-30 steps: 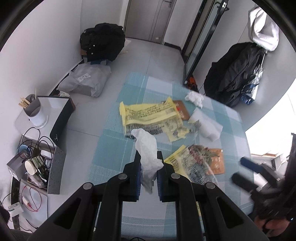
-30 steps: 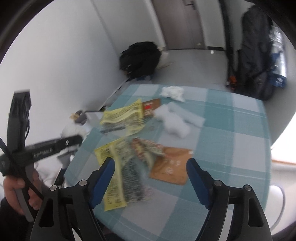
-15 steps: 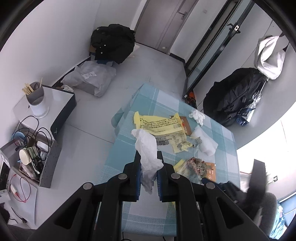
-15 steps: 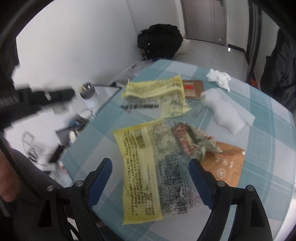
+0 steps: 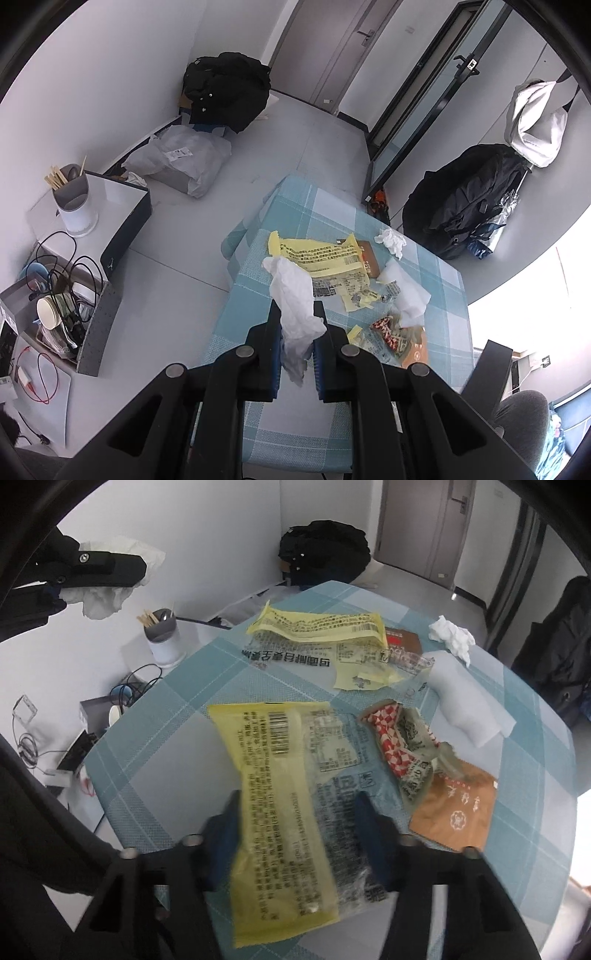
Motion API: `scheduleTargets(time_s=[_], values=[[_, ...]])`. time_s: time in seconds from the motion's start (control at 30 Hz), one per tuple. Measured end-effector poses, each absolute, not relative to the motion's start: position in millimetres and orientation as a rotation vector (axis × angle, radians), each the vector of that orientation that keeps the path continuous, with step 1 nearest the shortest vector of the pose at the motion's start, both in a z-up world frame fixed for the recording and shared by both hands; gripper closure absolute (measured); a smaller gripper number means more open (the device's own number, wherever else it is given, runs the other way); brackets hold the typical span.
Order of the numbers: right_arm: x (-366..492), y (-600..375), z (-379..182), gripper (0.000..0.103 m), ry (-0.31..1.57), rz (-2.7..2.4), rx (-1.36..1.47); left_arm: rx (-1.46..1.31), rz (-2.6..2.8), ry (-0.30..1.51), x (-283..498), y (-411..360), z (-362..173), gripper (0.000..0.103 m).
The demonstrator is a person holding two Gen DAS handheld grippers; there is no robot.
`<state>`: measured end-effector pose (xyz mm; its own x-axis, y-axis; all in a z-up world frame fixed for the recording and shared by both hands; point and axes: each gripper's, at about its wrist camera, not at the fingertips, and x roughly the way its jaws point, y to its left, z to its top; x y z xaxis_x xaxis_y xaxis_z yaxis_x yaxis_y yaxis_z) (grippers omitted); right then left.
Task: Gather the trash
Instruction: 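Grasp the yellow plastic wrapper with the right gripper while the left holds the tissue, then carry the tissue and yellow wrapper over the white trash bin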
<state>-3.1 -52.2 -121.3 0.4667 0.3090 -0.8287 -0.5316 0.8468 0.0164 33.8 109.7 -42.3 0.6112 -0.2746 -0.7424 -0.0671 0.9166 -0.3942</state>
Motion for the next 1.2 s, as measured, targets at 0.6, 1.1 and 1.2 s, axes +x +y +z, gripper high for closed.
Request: scheduleTargets(time_s=[0.6,1.1,1.2], values=[[-33,-93,-82,0.101,0.882,0.673,-0.082,-0.255,-0.122,0.878,22,81,-36,0.093],[-60,-157,-13,0.101,0.710,0.718,0.043,-0.175,-0.185,0.877,16,33,-33,0.093],[-60,-182,7,0.101,0.658,0.697,0.053,-0.159,-0.227,0.870,18,15,-24,0.093]])
